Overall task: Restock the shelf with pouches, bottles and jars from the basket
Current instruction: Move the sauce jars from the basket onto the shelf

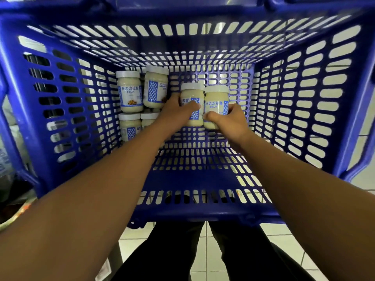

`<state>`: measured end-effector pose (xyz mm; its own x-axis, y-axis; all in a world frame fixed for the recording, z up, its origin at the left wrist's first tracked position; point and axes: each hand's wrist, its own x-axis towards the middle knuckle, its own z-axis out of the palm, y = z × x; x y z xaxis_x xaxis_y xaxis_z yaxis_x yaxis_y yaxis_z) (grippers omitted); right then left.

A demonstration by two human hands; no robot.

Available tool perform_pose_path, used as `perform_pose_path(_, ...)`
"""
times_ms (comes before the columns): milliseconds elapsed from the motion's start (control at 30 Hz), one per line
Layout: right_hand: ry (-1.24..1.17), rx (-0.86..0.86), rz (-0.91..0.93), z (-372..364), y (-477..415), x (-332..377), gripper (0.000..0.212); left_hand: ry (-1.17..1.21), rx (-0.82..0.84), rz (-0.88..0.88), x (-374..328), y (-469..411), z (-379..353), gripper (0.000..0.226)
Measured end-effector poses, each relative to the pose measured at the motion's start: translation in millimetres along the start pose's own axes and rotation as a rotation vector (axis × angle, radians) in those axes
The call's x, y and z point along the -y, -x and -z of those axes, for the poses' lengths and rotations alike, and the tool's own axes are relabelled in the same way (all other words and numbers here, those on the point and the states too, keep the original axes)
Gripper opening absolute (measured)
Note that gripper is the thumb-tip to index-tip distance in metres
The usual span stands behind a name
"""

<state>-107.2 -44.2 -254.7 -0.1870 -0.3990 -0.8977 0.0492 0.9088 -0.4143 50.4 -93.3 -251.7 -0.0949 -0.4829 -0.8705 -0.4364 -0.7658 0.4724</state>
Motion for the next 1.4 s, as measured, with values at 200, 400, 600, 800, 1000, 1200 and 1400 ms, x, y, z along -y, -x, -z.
perform_pose_path(200,0.006,0.122,0.125,11.1,52.0,18.6,0.061,0.399,0.029,0.058,-15.8,43.4,-1.6,0.052)
perform_pose_path(400,-0.219,0.210,0.058,21.3,129.7,64.5,0.032,0.454,-0.044,0.023,-56.6,114.1,12.2,0.099)
perform_pose_path(600,-0.301,0.240,0.094,29.8,222.9,117.0,0.036,0.517,-0.053,-0.109,-111.5,210.4,39.8,0.063)
perform_pose_path(800,-0.383,0.320,0.191,37.1,325.6,171.0,0.036,0.581,-0.090,-0.200,-162.6,312.5,61.1,0.030)
perform_pose_path(1000,-0.395,0.392,0.248,58.5,419.9,221.4,0.036,0.661,-0.163,-0.245,-214.8,416.7,64.2,0.036)
perform_pose_path(1200,-0.286,0.463,0.291,82.1,512.1,266.0,0.059,0.780,-0.245,-0.292,-256.5,513.7,63.8,0.036)
perform_pose_path(1400,-0.203,0.655,0.411,92.3,596.7,298.6,0.038,0.959,-0.437,-0.387,-269.7,617.9,76.5,0.037)
